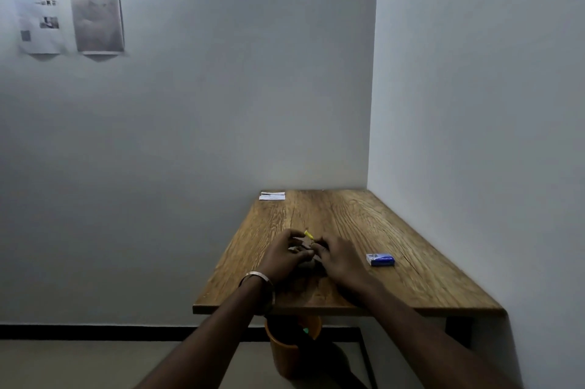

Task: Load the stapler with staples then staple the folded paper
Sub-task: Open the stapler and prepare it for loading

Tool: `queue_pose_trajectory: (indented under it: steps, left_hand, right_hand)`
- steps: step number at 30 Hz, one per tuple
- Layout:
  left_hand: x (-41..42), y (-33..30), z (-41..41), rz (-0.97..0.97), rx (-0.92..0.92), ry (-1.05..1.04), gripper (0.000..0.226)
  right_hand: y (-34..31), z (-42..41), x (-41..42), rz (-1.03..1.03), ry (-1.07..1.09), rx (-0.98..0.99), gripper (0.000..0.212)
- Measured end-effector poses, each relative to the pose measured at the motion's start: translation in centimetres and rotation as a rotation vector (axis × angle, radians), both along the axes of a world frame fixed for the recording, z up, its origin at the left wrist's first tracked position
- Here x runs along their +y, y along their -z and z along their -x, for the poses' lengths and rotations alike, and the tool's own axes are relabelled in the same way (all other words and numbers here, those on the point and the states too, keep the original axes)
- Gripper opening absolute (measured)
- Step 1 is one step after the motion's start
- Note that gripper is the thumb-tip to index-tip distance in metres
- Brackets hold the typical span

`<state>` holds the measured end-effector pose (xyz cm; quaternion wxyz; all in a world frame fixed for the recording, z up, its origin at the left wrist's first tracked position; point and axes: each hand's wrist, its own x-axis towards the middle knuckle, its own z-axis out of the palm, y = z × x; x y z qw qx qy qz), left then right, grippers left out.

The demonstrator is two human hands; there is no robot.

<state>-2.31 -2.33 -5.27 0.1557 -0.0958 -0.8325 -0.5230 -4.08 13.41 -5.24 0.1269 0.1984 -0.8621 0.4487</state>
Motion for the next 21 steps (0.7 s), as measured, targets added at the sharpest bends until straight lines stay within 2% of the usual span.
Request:
queue_pose_trajectory:
  steps: [3, 6, 10, 15, 21]
  left_hand:
    - [-0.1, -0.4, -0.5, -0.252, -0.094, 0.050, 0.049]
    - [-0.2, -0.7, -0.6, -0.384, -0.139, 0.063, 0.038]
    - [0.0, -0.9, -0.3, -0.414, -0.123, 0.023, 0.027]
    - [0.0, -1.0, -0.2, -0.425, -0.141, 0.115, 0.024]
    - [0.1, -1.2, -0.2, -0.435, -0.179, 0.133, 0.034]
  right_hand:
    - [-0.2, -0.1, -0.4, 0.184, -0.064, -0.110, 0.020]
    - [-0.4, -0.3, -0.6, 0.309, -0.102, -0.161, 0.028]
    - [-0.3, -0.3, -0.5, 0.363, -0.163, -0.158, 0.022]
    - [-0.4, -0.1, -0.5, 0.405, -0.228, -0.259, 0.022]
    - [-0.1, 0.6, -0.4, 0.512, -0.193, -0.404, 0.028]
